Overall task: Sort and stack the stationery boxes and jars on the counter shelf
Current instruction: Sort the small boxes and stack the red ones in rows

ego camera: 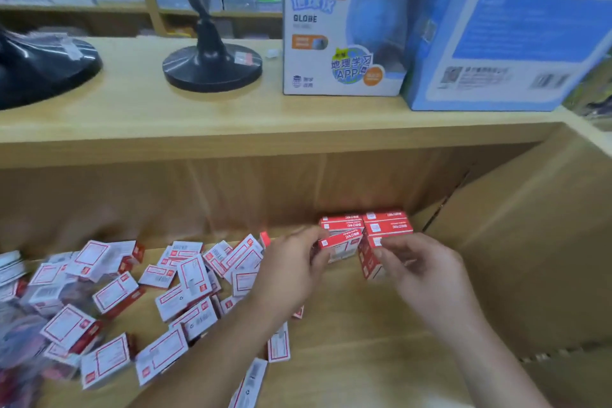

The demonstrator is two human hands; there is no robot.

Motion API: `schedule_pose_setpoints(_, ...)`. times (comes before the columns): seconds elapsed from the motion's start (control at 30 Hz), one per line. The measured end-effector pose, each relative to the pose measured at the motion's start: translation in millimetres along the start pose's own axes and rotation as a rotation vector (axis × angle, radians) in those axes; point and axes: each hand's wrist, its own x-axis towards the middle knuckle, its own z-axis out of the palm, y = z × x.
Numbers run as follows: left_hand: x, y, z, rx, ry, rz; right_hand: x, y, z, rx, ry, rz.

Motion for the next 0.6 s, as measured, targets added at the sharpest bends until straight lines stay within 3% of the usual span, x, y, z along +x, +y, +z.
schedule_pose_setpoints(0.13, 10.2, -0.3, 14.3, 0.015, 0.065, 0.036, 10.3, 13.2, 1.3, -0.048, -0.009, -0.081)
schedule_pose_setpoints(0.33, 11.9, -7.0, 24.3, 0.014, 0.079, 0.013, 24.9, 16.0, 25.4, -0.386, 0.001, -0.316)
schedule_pose_setpoints(0.5, 3.2, -32.2, 17.3, 0.412, 0.053, -0.050, 36.8, 23.5, 51.0, -0.570, -0.045, -0.331)
schedule_pose_setpoints(0.6, 3.5, -40.9, 14.7, 0.471, 0.019, -0.074, 41.2, 28.4, 58.6, -0.590, -0.040, -0.351)
